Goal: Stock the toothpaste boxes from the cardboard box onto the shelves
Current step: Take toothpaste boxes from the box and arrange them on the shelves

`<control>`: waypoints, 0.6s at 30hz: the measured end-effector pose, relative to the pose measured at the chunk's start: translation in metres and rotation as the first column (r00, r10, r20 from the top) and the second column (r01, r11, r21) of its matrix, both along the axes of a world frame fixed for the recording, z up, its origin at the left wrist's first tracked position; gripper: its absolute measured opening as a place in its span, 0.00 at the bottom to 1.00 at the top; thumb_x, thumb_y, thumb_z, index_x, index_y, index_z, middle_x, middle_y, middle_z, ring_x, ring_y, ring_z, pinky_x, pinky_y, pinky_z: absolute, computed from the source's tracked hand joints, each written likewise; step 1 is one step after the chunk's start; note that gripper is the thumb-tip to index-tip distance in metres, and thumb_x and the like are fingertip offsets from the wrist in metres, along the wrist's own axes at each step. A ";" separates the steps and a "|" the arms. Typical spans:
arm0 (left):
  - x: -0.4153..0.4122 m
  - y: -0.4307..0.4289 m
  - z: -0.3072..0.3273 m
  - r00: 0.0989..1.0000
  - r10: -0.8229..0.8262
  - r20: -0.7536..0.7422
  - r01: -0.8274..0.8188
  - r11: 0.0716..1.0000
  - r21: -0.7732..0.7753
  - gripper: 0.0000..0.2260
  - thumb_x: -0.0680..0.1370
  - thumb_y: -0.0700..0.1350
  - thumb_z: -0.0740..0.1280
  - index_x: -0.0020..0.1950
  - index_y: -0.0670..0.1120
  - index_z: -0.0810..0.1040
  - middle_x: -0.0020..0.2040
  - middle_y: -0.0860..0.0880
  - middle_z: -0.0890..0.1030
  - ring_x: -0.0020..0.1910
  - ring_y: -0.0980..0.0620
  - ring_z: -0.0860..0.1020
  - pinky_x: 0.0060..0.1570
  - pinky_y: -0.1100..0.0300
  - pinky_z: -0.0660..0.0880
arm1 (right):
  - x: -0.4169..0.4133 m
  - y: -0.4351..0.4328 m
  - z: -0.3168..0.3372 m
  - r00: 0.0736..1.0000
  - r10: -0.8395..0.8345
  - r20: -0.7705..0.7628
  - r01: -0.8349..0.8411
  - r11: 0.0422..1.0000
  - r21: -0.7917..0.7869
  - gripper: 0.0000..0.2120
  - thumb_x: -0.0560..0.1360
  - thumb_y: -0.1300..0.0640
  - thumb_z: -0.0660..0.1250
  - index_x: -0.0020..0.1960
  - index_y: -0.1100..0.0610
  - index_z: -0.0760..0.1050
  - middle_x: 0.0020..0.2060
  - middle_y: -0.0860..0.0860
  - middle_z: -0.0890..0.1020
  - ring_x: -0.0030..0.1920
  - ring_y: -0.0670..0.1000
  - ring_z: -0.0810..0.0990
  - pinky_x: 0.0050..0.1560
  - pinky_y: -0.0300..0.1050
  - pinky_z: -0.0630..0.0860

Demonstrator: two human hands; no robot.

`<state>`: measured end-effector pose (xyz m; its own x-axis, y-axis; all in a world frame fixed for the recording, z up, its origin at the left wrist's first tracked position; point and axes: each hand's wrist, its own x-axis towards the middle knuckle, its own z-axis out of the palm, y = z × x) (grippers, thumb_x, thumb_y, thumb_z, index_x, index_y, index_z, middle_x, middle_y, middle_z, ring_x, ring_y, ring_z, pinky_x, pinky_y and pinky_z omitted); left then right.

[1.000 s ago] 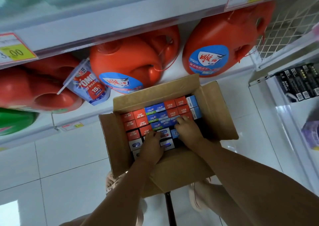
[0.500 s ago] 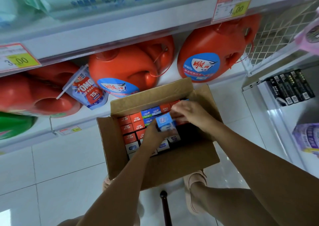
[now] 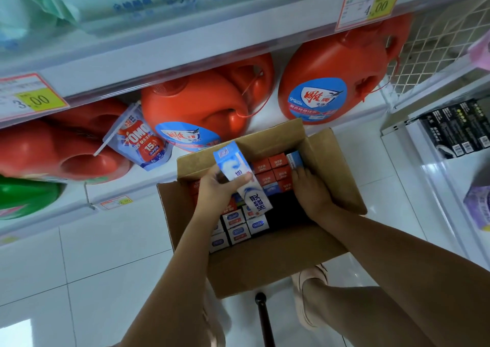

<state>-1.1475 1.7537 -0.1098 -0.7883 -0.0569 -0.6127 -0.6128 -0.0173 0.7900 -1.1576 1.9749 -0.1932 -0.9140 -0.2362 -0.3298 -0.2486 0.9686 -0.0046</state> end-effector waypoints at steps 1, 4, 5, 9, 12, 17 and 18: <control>-0.003 -0.002 0.003 1.000 0.006 -0.009 -0.005 1.000 0.012 0.10 0.71 0.42 0.74 0.51 0.46 0.80 0.47 0.49 0.85 0.47 0.51 0.84 0.46 0.58 0.81 | 0.001 0.000 -0.001 1.000 0.016 0.026 -0.017 0.999 0.033 0.13 0.69 0.61 0.73 0.52 0.62 0.77 0.46 0.60 0.81 0.42 0.55 0.81 0.42 0.46 0.79; -0.003 -0.005 0.008 0.999 0.049 0.012 -0.050 0.997 0.061 0.10 0.73 0.45 0.72 0.52 0.45 0.82 0.48 0.45 0.85 0.48 0.46 0.83 0.49 0.52 0.81 | 0.002 0.006 -0.006 0.994 0.103 0.020 -0.105 0.987 0.120 0.16 0.54 0.62 0.82 0.37 0.60 0.78 0.33 0.57 0.80 0.32 0.54 0.79 0.33 0.43 0.77; -0.001 -0.006 0.010 0.997 0.069 0.030 -0.071 0.995 0.077 0.10 0.73 0.47 0.72 0.52 0.45 0.82 0.48 0.44 0.85 0.48 0.44 0.83 0.49 0.51 0.81 | 0.002 0.005 -0.006 0.992 0.122 0.026 -0.124 0.983 0.136 0.17 0.50 0.62 0.83 0.33 0.59 0.77 0.30 0.57 0.80 0.30 0.54 0.79 0.32 0.42 0.76; 0.002 -0.007 0.017 0.986 0.105 0.130 -0.117 0.989 0.093 0.12 0.74 0.55 0.69 0.48 0.47 0.81 0.46 0.45 0.85 0.46 0.45 0.84 0.49 0.52 0.80 | 0.000 -0.002 0.009 0.988 0.118 0.098 -0.136 0.970 0.200 0.10 0.71 0.57 0.72 0.49 0.58 0.77 0.48 0.55 0.82 0.48 0.52 0.80 0.49 0.43 0.75; 0.000 -0.008 0.028 0.967 0.072 0.243 -0.094 0.993 0.078 0.22 0.73 0.63 0.67 0.56 0.47 0.79 0.49 0.44 0.85 0.47 0.44 0.84 0.53 0.49 0.79 | 0.002 0.001 0.027 0.979 0.053 0.196 -0.069 0.995 0.076 0.15 0.79 0.57 0.61 0.65 0.57 0.66 0.60 0.55 0.76 0.58 0.53 0.76 0.57 0.44 0.72; 0.014 -0.012 0.060 0.943 0.000 0.334 -0.041 0.992 0.115 0.20 0.74 0.59 0.68 0.57 0.46 0.78 0.49 0.42 0.85 0.49 0.41 0.83 0.54 0.47 0.78 | 0.005 0.001 0.096 0.880 -0.209 0.427 0.334 0.911 -0.242 0.35 0.68 0.57 0.75 0.69 0.54 0.60 0.59 0.53 0.76 0.57 0.54 0.77 0.58 0.47 0.76; 0.020 -0.013 0.069 0.938 -0.019 0.347 -0.032 0.989 0.141 0.19 0.74 0.56 0.69 0.58 0.44 0.78 0.49 0.40 0.84 0.49 0.40 0.82 0.53 0.47 0.79 | 0.005 0.002 0.116 0.869 -0.247 0.429 0.402 0.858 -0.319 0.35 0.66 0.57 0.76 0.67 0.54 0.61 0.56 0.52 0.76 0.55 0.52 0.77 0.54 0.43 0.76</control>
